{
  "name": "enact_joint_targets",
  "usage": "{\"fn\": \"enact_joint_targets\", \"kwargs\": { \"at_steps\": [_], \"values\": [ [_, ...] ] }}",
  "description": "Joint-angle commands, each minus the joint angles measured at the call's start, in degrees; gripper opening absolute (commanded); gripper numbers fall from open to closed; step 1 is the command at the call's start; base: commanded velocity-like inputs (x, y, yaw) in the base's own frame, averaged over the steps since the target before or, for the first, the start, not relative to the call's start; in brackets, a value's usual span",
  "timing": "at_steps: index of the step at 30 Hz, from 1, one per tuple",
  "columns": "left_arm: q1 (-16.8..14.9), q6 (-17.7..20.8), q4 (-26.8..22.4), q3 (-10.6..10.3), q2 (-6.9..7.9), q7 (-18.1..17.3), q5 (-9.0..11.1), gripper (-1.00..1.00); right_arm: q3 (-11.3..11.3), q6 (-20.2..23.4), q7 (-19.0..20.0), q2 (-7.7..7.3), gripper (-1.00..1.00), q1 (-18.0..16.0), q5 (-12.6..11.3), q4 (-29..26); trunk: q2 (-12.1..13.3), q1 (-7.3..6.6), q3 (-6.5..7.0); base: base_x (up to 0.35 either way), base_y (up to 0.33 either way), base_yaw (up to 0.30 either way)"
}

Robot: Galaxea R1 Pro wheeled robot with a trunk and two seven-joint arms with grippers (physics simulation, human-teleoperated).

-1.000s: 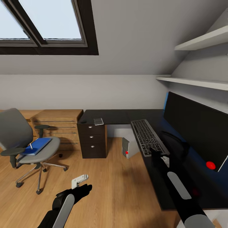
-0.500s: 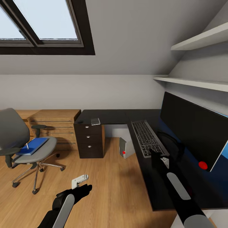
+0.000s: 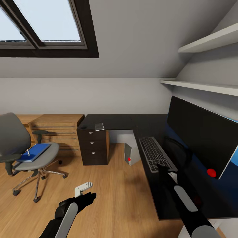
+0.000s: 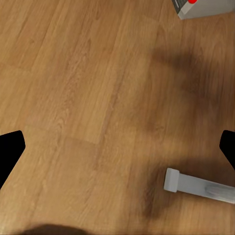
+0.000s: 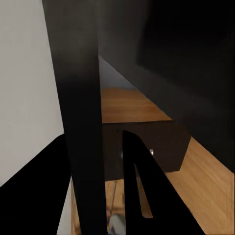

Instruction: In the bedroom, organize the workspace by keeping the computer under the desk, ensuring the monitor is on the desk, placing the keyboard on the desk next to the monitor, placing the mouse on the desk next to the keyboard, moving the folder from the swivel chair onto the desk next to the mouse, stacking the notebook on top of the folder with the pen on top of the notebook, and positioning the swivel chair next to the desk.

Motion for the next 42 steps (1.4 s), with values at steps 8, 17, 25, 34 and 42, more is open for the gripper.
{"fn": "enact_joint_targets", "kwargs": {
  "at_steps": [8,17,25,34,42],
  "values": [
    [0.0,0.1,-0.1,0.0,0.0,0.5,0.6,1.0,0.1,-1.2,0.0,0.26,-1.0,-0.1,-0.5,1.1,0.0,0.0,-0.06,0.0,-0.002,0.0],
    [0.0,0.2,-0.1,0.0,0.0,0.5,0.6,1.0,0.1,-3.3,-0.1,0.27,-1.0,-0.1,-0.3,1.2,0.0,0.0,-0.06,0.074,-0.016,0.0],
    [0.0,0.2,-0.1,0.0,0.0,0.5,0.7,1.0,0.1,-3.3,-0.1,0.28,-1.0,-0.1,-0.3,1.2,0.0,0.0,-0.06,0.091,-0.001,0.0],
    [0.0,0.1,-0.1,0.0,0.0,0.5,0.7,1.0,0.1,-3.3,-0.1,0.28,-1.0,-0.1,-0.3,1.2,0.0,0.0,-0.06,0.091,-0.005,0.0],
    [0.0,0.2,0.2,0.0,0.0,0.5,0.7,1.0,0.1,-3.3,-0.1,0.24,-1.0,-0.1,-0.3,1.2,0.0,0.0,-0.06,0.155,-0.075,0.0]
  ]
}}
